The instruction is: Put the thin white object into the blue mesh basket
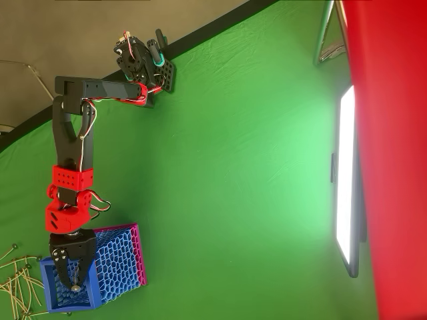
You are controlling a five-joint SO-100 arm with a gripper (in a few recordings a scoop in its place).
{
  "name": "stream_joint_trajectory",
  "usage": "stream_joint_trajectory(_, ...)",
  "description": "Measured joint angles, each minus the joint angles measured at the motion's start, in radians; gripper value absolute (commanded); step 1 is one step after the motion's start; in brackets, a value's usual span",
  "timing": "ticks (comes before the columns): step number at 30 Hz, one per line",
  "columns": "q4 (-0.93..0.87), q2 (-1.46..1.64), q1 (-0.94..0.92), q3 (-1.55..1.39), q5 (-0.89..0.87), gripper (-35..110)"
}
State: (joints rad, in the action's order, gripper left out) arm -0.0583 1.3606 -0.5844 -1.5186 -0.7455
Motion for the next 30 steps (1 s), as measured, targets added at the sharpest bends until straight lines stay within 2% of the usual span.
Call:
stream_joint_trajectory(16,-0.029,0.155,0.037,-0.120,-0.011,14)
stream_joint_trajectory(30,0.002,0.425,0.184,-0.479,0.075,13)
